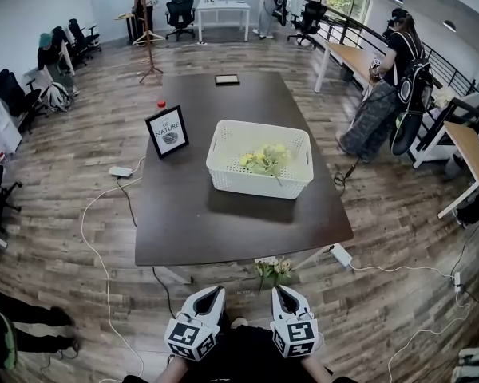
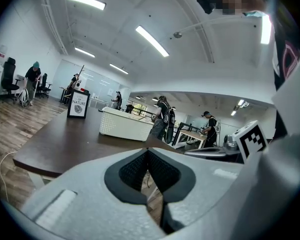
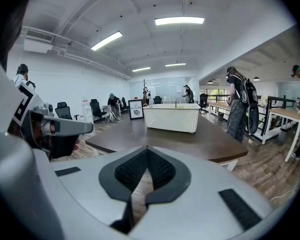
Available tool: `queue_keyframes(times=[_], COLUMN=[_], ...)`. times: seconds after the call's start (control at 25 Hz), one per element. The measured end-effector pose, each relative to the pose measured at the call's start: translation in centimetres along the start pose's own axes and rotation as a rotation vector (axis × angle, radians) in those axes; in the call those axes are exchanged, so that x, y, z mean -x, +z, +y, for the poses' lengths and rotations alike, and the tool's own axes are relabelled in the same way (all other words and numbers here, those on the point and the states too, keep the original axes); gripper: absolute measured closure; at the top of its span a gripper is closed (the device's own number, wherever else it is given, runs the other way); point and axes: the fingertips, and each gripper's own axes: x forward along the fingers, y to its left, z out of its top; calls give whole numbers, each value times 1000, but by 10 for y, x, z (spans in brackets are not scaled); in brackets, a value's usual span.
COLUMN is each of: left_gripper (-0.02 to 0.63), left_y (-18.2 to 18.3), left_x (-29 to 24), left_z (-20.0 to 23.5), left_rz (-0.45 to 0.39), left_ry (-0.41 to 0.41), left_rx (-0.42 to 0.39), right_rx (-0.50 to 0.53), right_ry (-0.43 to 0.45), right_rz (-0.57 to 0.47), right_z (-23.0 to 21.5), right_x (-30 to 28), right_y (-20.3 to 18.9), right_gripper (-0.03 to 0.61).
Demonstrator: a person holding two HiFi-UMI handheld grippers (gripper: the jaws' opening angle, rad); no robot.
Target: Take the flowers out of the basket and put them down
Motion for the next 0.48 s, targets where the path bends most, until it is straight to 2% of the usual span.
queue_keyframes(times=[0.24, 0.48], left_gripper=[604, 604], left_y=[-5, 1], left_x=[-4, -26], left_z=[6, 15], left_rz=[17, 44], left_ry=[-6, -56], left_rx=[4, -10], right_rx=[-31, -72], right_ry=[-4, -40], right_rz=[20, 36], right_z=[-1, -10], right_x=[-3, -16], right_y=[-9, -10], right_gripper=[572, 572])
